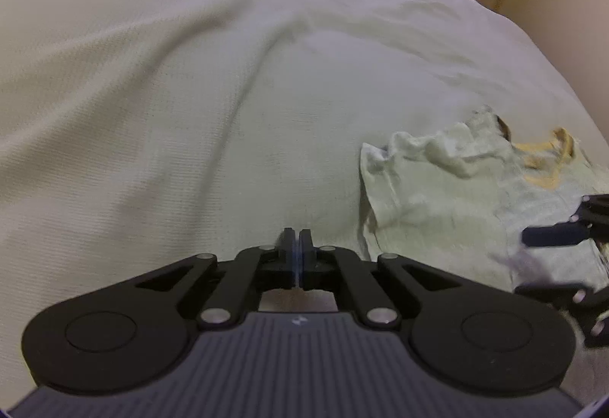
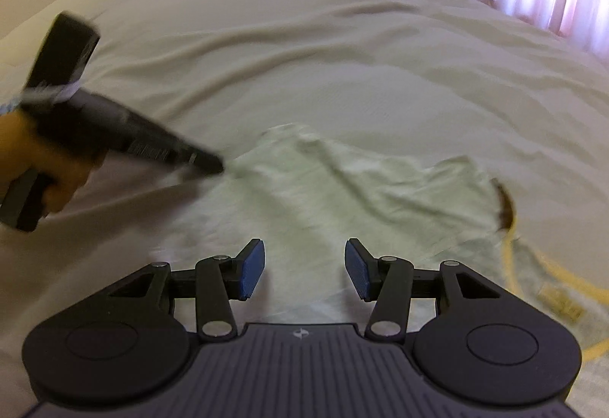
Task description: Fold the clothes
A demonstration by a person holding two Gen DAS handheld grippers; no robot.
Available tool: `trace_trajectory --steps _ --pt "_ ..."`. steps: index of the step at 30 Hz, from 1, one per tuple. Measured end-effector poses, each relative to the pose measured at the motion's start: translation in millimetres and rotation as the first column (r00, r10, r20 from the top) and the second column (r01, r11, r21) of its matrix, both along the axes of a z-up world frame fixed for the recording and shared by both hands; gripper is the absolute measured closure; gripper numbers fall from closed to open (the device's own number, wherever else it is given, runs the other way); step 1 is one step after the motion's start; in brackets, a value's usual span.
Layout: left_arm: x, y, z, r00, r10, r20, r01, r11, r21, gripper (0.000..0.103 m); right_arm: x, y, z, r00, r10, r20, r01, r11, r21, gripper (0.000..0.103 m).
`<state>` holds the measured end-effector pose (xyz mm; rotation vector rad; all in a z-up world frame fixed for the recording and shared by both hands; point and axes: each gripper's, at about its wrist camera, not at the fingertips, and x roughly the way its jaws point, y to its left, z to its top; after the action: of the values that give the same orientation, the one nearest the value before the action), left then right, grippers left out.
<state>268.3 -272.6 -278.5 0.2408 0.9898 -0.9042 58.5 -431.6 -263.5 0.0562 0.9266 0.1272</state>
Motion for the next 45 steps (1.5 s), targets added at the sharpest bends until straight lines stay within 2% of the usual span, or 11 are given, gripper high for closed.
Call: trace_trajectory --steps 6,10,14,16,20,28,29,31,32,37,45 --pt "-11.4 -19.4 0.9 0.967 -0.256 0.003 0.256 0.966 -0.013 0.089 -3.5 57.3 -4.1 0.998 0.056 -0.010 -0.056 0.998 -0.025 0.053" --pt "-13.9 -25.9 -7.3 0.938 -0.334 -0.090 0.327 0.941 -0.092 0.089 -9.8 93.4 -8.0 0.991 0.135 -0.007 -0.134 0.975 -0.178 0.056" --pt "-13.3 -29.2 -17.7 0.896 -0.381 -0.228 0.362 0.924 -0.121 0.077 -9.9 113.9 -20.7 0.979 0.196 -0.050 -0.202 0.930 -0.308 0.059" --pt "-7.9 -28.8 -24.2 0.880 -0.371 -0.297 0.337 0.927 -0.163 0.067 -8.6 119.9 -29.2 0.974 0.211 -0.083 -0.226 0.907 -0.354 0.061" --pt "2.9 -24.6 -35.3 0.843 -0.331 -0.424 0.248 0.939 -0.239 0.063 -10.9 121.3 -40.2 0.974 0.199 -0.110 -0.226 0.899 -0.374 0.061" --pt "-30.0 -23.5 -31.0 0.772 -0.489 -0.405 0.409 0.871 -0.273 0.067 -14.9 116.5 -40.6 0.988 0.108 -0.110 -0.139 0.932 -0.334 0.061" --pt "-31.6 -21.4 -32.5 0.773 -0.484 -0.409 0.402 0.874 -0.274 0.067 -15.9 114.9 -39.7 0.989 0.100 -0.113 -0.131 0.936 -0.325 0.061" --pt "-33.1 -18.3 -35.5 0.785 -0.466 -0.409 0.380 0.883 -0.275 0.091 -18.8 112.1 -38.1 0.988 0.096 -0.122 -0.131 0.937 -0.325 0.061" --pt "-33.3 -15.6 -36.3 0.790 -0.454 -0.411 0.369 0.889 -0.272 0.096 -20.4 110.7 -37.4 0.987 0.096 -0.127 -0.133 0.936 -0.326 0.061" --pt "-30.4 7.6 -27.7 0.832 -0.414 -0.371 0.340 0.907 -0.248 0.101 -30.0 100.6 -34.2 0.985 0.089 -0.151 -0.135 0.935 -0.328 0.060" --pt "0.8 16.8 -23.0 0.857 -0.327 -0.399 0.237 0.937 -0.258 0.102 -25.1 105.5 -26.6 0.990 0.097 -0.105 -0.123 0.952 -0.282 0.060"
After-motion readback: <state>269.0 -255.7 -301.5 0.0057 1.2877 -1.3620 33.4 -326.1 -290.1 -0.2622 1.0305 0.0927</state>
